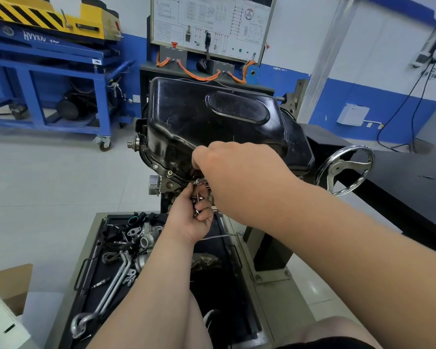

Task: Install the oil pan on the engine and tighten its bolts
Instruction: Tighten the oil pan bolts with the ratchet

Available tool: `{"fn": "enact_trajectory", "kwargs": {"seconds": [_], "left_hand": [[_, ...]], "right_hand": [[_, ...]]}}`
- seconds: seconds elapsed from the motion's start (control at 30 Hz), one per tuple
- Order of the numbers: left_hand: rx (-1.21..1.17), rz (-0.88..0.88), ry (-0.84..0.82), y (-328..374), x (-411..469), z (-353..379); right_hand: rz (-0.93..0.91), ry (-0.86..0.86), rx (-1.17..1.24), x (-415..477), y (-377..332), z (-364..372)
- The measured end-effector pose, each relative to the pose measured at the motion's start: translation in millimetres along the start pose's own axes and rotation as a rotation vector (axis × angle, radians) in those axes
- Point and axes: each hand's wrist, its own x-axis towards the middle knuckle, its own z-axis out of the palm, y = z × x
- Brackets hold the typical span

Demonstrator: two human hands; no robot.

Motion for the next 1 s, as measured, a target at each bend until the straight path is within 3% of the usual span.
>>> {"fn": "enact_trajectory", "kwargs": {"seconds": [0.23,0.5,0.67,1.0], "left_hand": [[0.004,-0.013,0.041,0,0,-1],[0.027,0.003,0.005,0,-2,-1],[0.032,0.005,0.015,0,-2,-1],[-0.072,-0.019,0.001,-4,-3,-1]], "right_hand": [[0.100,0.118,0.006,2,-1,6],[0.039,0.002,0.065,-2,-2,4],[0.130,0.119,0.035,0,-2,8],[0.216,0.224,0.299,-22,36,-3]]}}
